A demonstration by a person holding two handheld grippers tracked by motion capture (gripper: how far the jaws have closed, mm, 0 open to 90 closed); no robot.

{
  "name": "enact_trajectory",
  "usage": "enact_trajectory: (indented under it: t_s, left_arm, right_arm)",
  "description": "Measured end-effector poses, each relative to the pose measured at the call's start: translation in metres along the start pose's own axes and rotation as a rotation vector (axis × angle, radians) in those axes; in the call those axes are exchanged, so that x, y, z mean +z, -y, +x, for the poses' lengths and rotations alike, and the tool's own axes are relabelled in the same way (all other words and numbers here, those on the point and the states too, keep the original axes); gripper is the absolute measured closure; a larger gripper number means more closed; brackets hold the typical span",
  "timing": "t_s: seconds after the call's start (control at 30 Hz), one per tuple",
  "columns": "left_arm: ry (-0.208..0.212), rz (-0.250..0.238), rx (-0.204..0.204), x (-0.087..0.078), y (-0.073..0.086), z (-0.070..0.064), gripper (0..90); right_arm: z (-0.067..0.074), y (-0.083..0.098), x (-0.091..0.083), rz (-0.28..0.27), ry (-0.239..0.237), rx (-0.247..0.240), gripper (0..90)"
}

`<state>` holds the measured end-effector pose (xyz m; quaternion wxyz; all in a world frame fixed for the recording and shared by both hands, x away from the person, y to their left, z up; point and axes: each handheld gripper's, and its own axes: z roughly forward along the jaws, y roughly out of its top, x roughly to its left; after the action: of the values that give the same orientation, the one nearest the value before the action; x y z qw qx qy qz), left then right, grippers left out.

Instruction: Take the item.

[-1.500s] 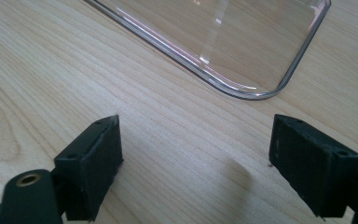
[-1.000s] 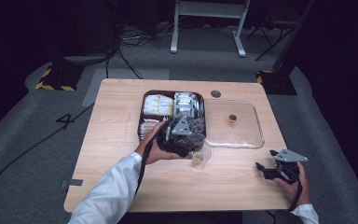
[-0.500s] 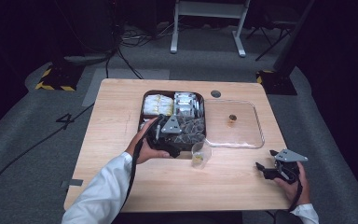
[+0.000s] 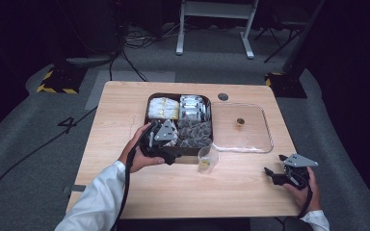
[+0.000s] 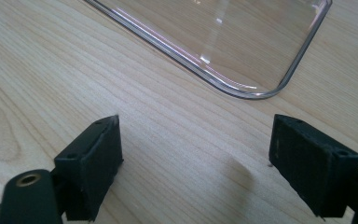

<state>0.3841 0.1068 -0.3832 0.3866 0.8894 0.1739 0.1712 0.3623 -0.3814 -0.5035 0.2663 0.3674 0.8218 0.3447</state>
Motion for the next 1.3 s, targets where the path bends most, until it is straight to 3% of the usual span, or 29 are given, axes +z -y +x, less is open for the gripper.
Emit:
enact_trajectory:
  t_s: [0.73, 0.9, 1.3]
  left_arm:
    - [-0.115, 0.135, -0.015, -0.020, 0.067, -0.007, 17.5]
    - [-0.156, 0.144, -0.030, -0.022, 0.086, -0.011, 17.6]
    - [-0.131, 0.185, -0.120, -0.016, 0.131, -0.007, 17.6]
  right_arm:
    - [0.000, 0.000, 0.000, 0.001, 0.004, 0.002, 17.4]
    - [0.000, 0.000, 0.000, 0.001, 0.005, 0.003, 17.3]
    - [0.000, 0.000, 0.000, 0.002, 0.005, 0.003, 17.3]
